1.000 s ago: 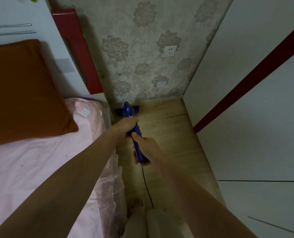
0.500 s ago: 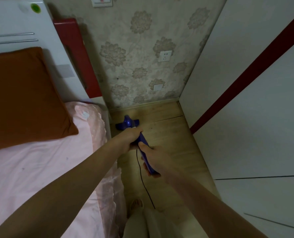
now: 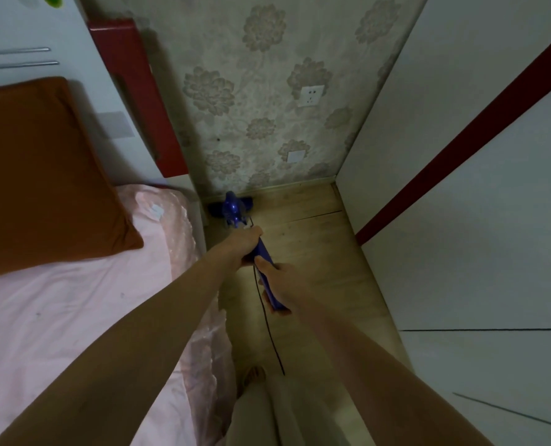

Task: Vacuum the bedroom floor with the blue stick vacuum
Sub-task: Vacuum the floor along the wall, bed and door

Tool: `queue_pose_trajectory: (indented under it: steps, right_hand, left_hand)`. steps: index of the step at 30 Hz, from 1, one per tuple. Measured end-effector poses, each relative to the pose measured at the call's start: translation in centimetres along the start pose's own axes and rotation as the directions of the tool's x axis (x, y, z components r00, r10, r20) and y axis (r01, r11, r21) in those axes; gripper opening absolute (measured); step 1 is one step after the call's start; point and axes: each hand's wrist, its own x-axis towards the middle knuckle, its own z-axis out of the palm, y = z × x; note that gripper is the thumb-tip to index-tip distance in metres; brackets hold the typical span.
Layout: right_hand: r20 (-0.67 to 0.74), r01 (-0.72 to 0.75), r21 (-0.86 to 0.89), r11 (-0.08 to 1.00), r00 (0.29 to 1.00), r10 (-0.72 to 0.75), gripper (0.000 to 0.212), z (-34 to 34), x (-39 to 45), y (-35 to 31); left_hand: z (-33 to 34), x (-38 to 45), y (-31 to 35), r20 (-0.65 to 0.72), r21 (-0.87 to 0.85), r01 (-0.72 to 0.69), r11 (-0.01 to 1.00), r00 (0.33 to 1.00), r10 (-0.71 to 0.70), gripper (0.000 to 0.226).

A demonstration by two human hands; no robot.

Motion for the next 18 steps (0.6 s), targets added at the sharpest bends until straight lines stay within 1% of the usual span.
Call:
queue_pose_trajectory:
  steps: [5,8,13,18]
  right_hand:
    - [0.021,-0.037,0.060,0.997,0.999,0.036,0.041,-0.1,-1.5,-0.5]
    - [0.024,-0.048,0.059,0.997,0.999,0.047,0.041,-0.3,-2.2,-0.8]
    - [0.010,-0.053,0.034,0.998,0.999,0.052,0.041,-0.4,-1.1,-1.2]
    - [-0.012,-0.031,0.042,0.999,0.999,0.032,0.046,0.2,0.8,-1.0]
  left_hand:
    - [-0.7,-0.6,0.3,0.052,0.011,0.036,0.999,0.998,-0.036,0.015]
    - [-0.8,-0.6,0.2,0.071,0.030,0.053,0.998,0.996,-0.055,0.015]
    - [-0.4,0.2,0.7,0.039,0.030,0.030,0.999,0.999,-0.031,0.027]
    - [-0.6,0.9,1.2,0.031,0.037,0.014,0.999,0.999,-0.015,0.019]
